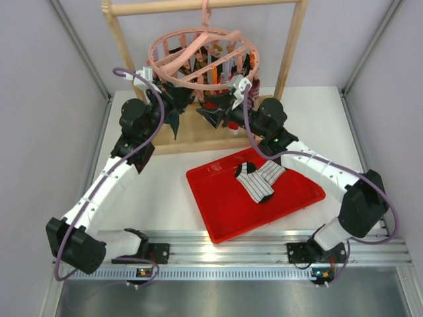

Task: Clip the socks to the hanger
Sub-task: Open the clamp at the hanger.

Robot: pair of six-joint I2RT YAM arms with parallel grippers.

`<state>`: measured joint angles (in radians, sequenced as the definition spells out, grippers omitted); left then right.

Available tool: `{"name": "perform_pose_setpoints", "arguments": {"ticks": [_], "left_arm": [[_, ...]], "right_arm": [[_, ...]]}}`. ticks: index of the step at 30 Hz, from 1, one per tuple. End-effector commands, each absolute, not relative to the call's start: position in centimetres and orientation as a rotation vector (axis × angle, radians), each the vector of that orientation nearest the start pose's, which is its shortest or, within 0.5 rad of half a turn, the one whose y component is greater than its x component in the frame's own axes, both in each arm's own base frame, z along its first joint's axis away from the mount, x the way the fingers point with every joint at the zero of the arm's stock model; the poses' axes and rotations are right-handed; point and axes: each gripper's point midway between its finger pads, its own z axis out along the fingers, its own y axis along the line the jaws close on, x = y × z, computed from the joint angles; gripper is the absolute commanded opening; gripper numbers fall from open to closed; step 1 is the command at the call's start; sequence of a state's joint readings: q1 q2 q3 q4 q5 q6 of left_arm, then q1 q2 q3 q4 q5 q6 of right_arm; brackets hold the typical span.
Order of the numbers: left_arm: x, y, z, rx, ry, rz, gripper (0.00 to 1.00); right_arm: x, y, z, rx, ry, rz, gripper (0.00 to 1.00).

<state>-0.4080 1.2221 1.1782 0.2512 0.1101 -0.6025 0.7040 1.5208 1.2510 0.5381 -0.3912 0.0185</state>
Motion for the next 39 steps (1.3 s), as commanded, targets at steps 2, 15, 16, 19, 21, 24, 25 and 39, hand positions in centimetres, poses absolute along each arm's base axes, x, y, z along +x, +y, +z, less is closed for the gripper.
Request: {"name": "perform_pose_setpoints", "arguments": {"ticks": [2, 15, 16, 19, 21, 24, 25, 39], "left_arm": [[35.5, -21.6, 44.8, 0.025, 1.400, -0.969, 0.00], [35.2, -21.1, 44.0, 0.024, 1.440, -0.928, 0.00], [35.1, -21.1, 43.9, 0.029, 1.442, -0.930, 0.00], [34.9, -21.3, 44.0, 0.040, 1.444, -0.942, 0.00], [34.8, -21.4, 44.0, 0.047, 1.449, -0.949, 0.00], [34.6, -21.6, 44.1, 0.053, 1.451, -0.962, 0.00], [34.5, -21.7, 44.1, 0.052, 1.454, -0.970, 0.00], [32.3, -21.9, 44.9, 0.076, 1.429, -1.056, 0.55]], "right_arm": [[33.9, 37.5, 43.4, -0.748, 1.020, 0.861, 0.48], [34.9, 35.0, 44.0, -0.658, 1.009, 0.716, 0.50], [34.8, 35.0, 44.1, -0.665, 1.006, 0.713, 0.50], [34.4, 35.5, 43.7, -0.707, 0.989, 0.728, 0.49], [33.7, 36.1, 43.8, -0.749, 0.965, 0.759, 0.48], [33.2, 36.9, 43.8, -0.778, 0.953, 0.795, 0.47], [33.1, 37.2, 43.6, -0.785, 0.954, 0.800, 0.47], [34.0, 36.9, 44.4, -0.720, 0.997, 0.789, 0.00]]}}
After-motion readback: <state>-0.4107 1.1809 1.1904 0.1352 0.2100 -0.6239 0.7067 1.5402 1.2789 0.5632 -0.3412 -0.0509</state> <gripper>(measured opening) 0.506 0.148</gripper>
